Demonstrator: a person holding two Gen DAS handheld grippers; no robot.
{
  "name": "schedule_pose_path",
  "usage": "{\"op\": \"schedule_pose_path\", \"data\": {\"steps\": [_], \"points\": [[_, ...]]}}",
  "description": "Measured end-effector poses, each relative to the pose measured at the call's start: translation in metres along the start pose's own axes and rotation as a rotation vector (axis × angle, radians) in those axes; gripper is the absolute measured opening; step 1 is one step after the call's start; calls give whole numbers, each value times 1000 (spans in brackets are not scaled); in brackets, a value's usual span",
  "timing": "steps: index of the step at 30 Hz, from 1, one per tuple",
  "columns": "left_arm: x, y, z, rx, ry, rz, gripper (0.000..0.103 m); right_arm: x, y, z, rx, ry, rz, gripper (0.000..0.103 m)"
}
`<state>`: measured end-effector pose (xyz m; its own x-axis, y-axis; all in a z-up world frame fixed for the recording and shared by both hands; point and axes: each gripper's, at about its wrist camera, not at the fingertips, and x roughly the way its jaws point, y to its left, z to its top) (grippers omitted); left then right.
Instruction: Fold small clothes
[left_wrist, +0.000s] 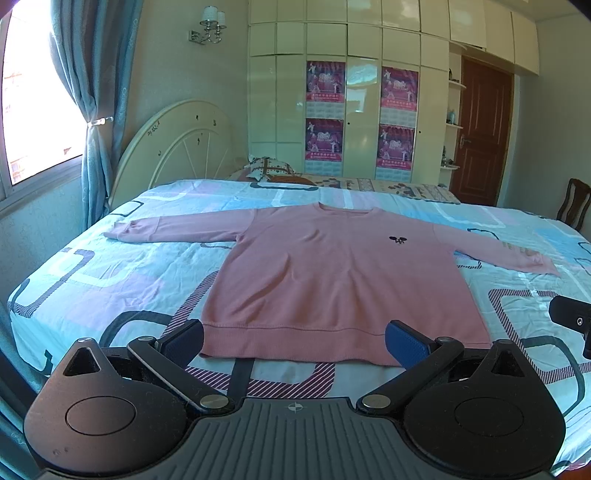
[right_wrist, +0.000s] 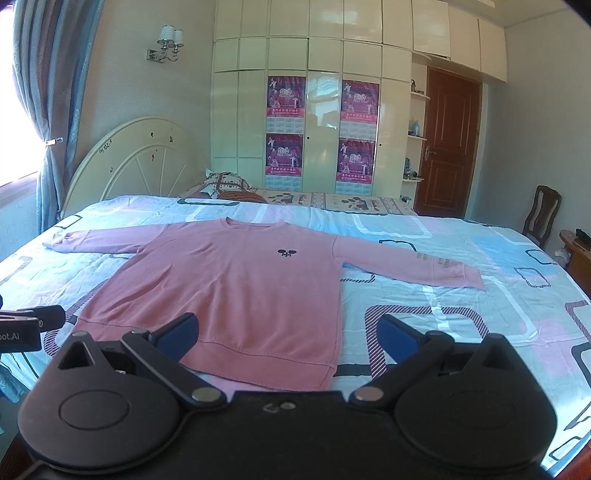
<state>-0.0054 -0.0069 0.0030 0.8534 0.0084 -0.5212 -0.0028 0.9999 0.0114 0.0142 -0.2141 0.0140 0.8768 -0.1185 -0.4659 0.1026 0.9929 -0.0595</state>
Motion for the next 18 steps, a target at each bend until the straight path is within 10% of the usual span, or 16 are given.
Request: {"op": "schedule_pose_path", "data": {"steps": [18], "points": [[1,2,1,0,0,2,103,0,1,3,-3,-2,2,102]]}}
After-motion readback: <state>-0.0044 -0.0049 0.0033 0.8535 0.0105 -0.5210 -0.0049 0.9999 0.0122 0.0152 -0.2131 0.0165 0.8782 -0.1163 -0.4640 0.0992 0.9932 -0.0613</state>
